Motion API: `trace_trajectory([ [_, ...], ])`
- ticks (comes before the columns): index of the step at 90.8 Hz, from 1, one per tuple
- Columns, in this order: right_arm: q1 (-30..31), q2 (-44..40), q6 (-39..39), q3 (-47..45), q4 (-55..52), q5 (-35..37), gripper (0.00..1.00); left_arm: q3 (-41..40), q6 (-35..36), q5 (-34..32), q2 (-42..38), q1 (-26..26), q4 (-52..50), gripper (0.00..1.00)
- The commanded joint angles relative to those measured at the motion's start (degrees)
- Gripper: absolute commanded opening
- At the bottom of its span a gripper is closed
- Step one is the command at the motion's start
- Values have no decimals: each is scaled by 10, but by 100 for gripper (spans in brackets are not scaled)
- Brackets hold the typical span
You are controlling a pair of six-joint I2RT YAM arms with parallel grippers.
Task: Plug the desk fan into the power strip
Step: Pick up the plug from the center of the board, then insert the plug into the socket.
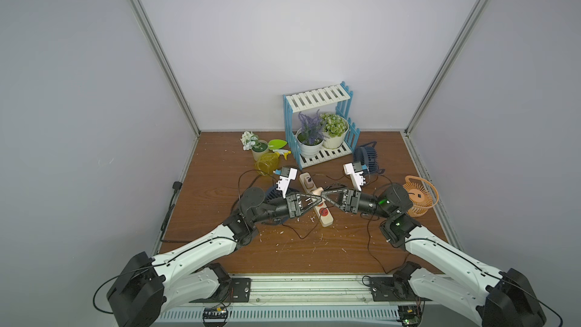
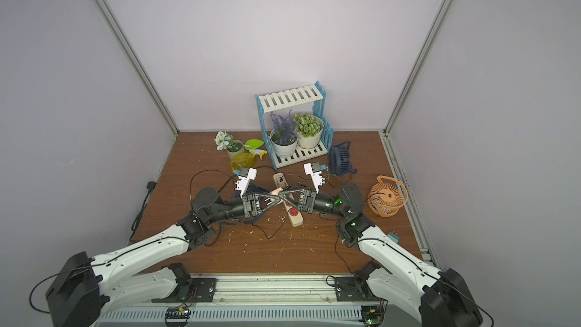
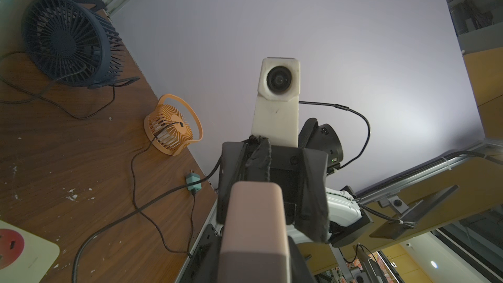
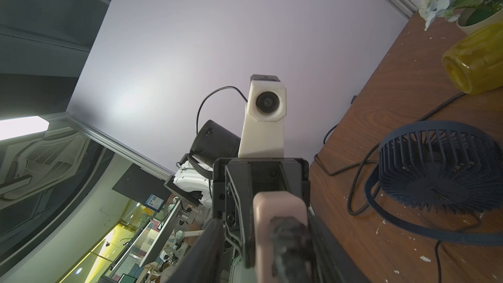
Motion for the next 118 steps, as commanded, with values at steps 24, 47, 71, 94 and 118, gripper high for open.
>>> trace_trajectory([
  [24, 11, 19, -3, 14, 33, 12, 0, 8, -6, 45, 17, 4, 38, 0],
  [47, -3, 20, -134, 36, -120, 41, 0, -24, 14, -40, 28, 7, 38, 79],
  [71, -10, 51, -427, 83, -402, 279, 0, -62, 10, -219, 115, 10, 31, 84],
  [94, -2, 167, -479, 100, -361, 357, 0, -12, -2, -282, 237, 9, 1, 60],
  [118, 21, 242, -491, 122, -294, 412, 0, 21, 25, -344, 290, 9, -79, 40],
])
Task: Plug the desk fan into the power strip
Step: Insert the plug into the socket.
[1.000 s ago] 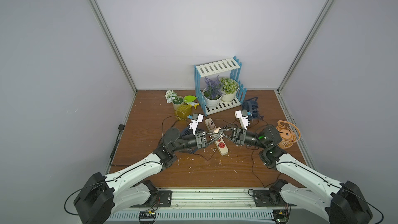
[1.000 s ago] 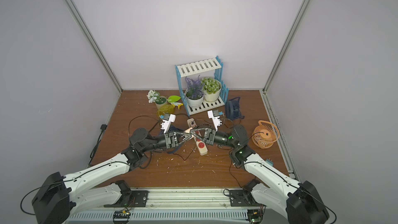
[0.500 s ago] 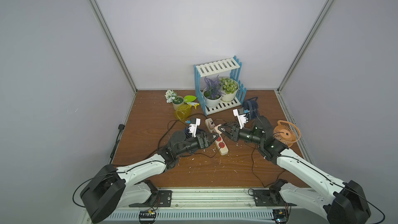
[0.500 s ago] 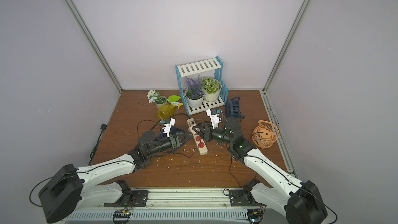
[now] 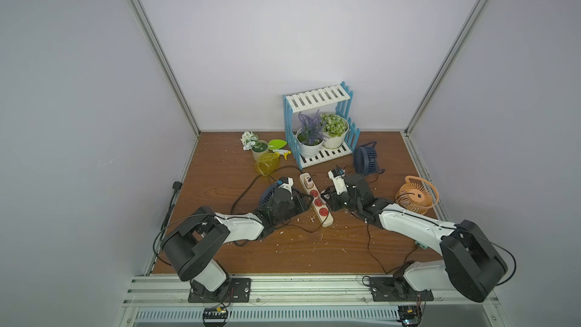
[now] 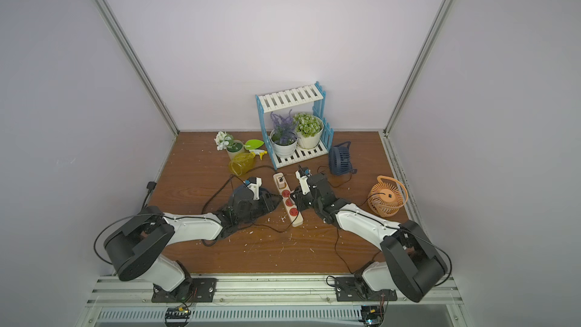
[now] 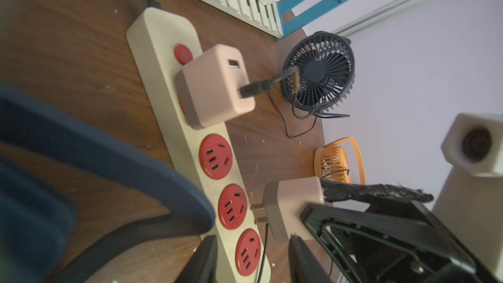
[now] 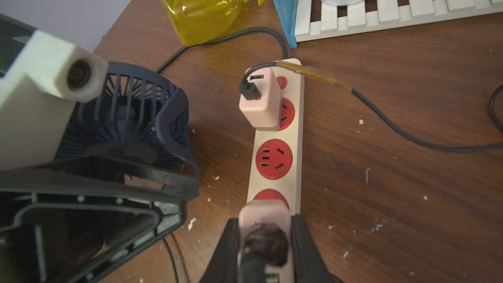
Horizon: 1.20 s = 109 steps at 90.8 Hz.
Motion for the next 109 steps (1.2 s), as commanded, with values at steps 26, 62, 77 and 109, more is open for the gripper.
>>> trace_trajectory([
  [26, 29, 76, -33, 67, 79, 57, 0, 50, 45, -63, 47, 7, -76, 33],
  [62, 53, 122, -58, 107, 15, 112, 0, 70, 75, -60, 76, 14, -76, 26],
  [77, 58, 119, -52, 109, -8, 123, 0, 74, 76, -58, 87, 17, -75, 24],
  [109, 64, 140, -61, 109, -14, 132, 0, 89, 92, -50, 105, 22, -75, 23],
])
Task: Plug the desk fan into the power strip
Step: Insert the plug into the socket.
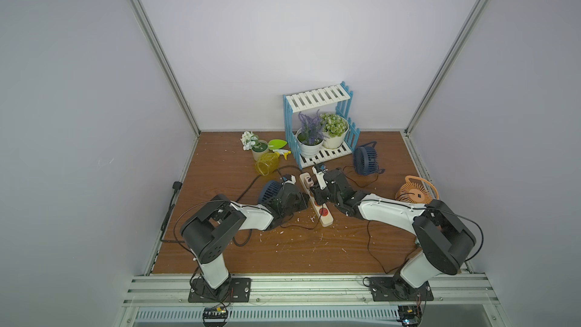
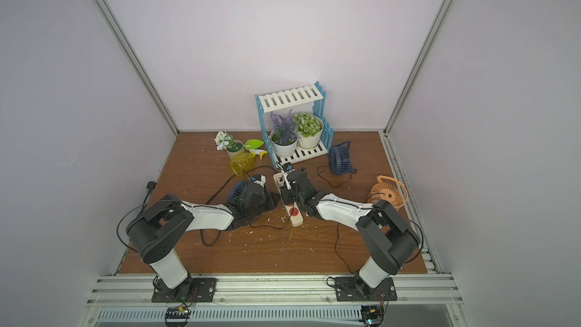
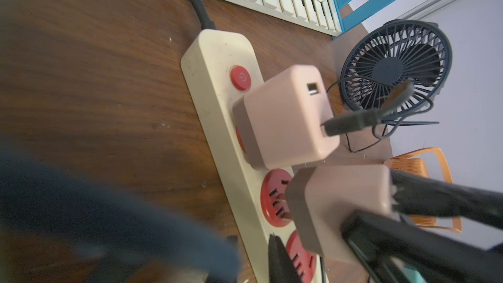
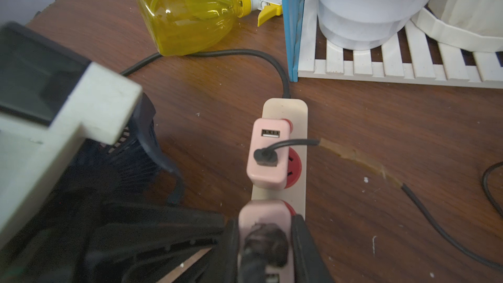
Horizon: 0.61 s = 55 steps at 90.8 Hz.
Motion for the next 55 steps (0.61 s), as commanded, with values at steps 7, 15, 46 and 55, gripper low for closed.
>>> trace_trajectory([
  [7, 5, 23, -12, 10, -27, 11, 0, 20, 17, 8, 18, 13, -11, 23],
  [15, 7, 22, -11, 6, -34, 16, 0, 23, 18, 8, 21, 13, -12, 22],
  [46, 25, 34, 4, -12, -93, 55, 0, 26, 23, 12, 32, 16, -11, 19],
  [55, 30, 51, 3, -13, -123, 63, 0, 26, 24, 12, 32, 18, -11, 19],
])
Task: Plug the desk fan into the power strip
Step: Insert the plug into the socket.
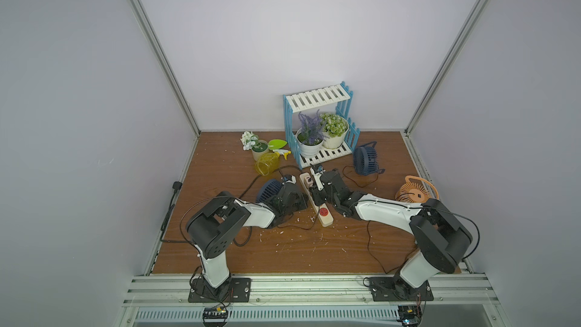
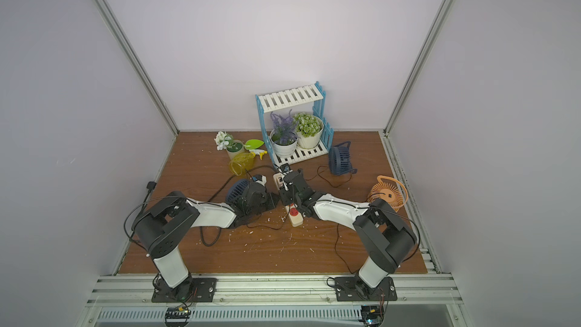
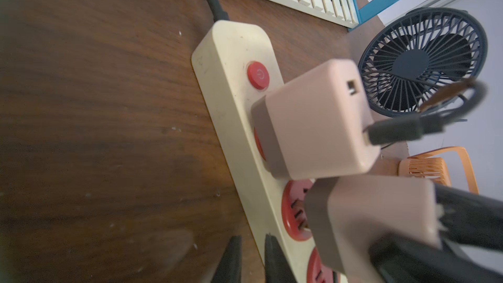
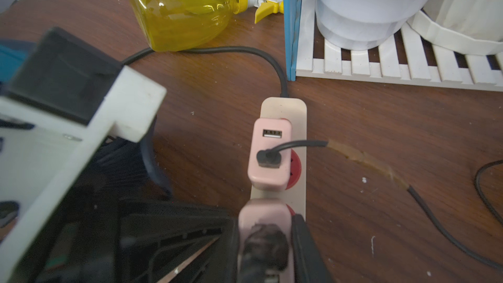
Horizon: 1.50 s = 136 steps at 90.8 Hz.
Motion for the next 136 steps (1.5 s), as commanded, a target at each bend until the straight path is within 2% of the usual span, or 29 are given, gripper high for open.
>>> trace_trajectory([
  [1, 9, 39, 3, -22, -115, 20, 0, 15, 10, 4, 4, 10, -9, 19],
  [26, 6, 105, 13, -18, -164, 29, 0, 21, 14, 10, 10, 13, -8, 19],
  [49, -6, 93, 60, -91, -159, 19, 0, 21, 15, 15, 14, 17, -9, 19],
  [65, -15, 156, 47, -46, -195, 18, 0, 24, 20, 18, 15, 18, -8, 18],
  [91, 13, 164, 141, -141, -158, -11, 0, 27, 22, 23, 20, 20, -8, 18],
  [103, 13, 200, 139, -125, -161, -6, 0, 27, 25, 25, 19, 22, -9, 18],
  [116, 31, 194, 153, -131, -179, 0, 0, 23, 25, 26, 15, 22, -9, 18],
  [127, 35, 225, 143, -98, -211, 7, 0, 25, 26, 29, 19, 22, -8, 18],
  [136, 47, 214, 169, -129, -203, 0, 0, 24, 26, 32, 18, 24, -9, 17],
])
